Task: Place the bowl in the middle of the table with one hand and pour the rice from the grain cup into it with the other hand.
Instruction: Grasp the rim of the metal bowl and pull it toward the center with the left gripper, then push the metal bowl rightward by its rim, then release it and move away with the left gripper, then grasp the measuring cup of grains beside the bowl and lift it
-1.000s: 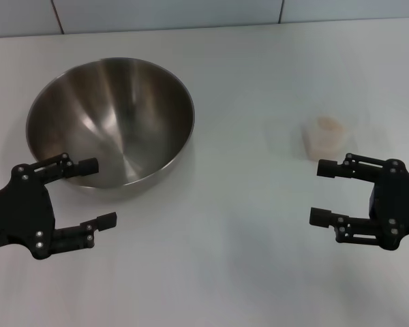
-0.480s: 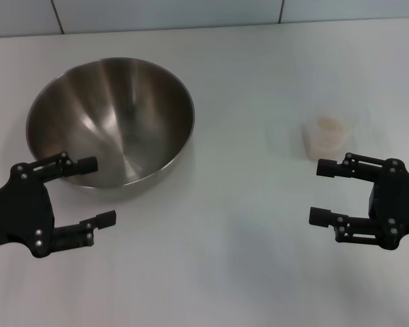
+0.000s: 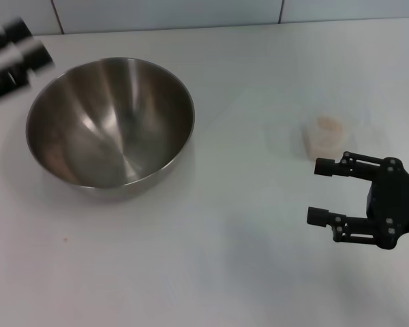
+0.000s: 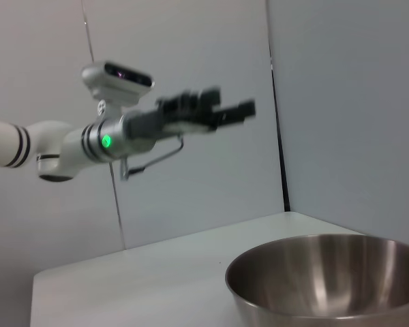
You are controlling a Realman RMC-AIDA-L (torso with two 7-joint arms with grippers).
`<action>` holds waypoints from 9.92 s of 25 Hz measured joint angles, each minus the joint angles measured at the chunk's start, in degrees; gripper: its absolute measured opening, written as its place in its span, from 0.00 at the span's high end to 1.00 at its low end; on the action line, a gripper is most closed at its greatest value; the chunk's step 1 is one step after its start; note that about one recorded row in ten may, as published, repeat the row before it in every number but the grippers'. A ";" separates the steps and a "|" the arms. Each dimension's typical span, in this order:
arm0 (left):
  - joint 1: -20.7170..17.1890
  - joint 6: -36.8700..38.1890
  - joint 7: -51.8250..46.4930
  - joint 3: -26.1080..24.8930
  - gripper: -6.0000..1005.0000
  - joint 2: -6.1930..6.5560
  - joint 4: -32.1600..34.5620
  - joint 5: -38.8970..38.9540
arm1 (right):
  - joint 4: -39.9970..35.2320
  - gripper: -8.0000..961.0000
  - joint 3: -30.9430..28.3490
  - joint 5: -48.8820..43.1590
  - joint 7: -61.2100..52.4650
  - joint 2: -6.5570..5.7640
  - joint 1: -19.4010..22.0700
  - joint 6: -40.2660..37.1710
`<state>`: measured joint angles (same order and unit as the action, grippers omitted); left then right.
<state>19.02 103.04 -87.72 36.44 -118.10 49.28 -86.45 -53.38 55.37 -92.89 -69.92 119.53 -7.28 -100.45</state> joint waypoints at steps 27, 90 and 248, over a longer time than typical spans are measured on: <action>9.63 -14.68 -61.38 5.34 0.25 4.28 29.21 -40.84 | 2.63 0.21 -0.67 -0.16 6.52 -0.21 -0.59 0.16; 16.33 -22.33 -64.77 21.71 0.54 -0.22 13.92 -66.74 | 6.49 0.22 -1.76 0.27 12.26 -0.36 -2.17 2.32; -3.08 -9.95 -3.64 19.17 0.20 0.27 25.96 -19.03 | 11.15 0.23 -8.93 3.33 14.35 -0.09 -1.09 2.61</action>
<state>15.94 93.10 -91.36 55.60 -117.83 75.25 -105.48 -42.23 46.44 -89.56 -55.57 119.45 -8.38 -97.85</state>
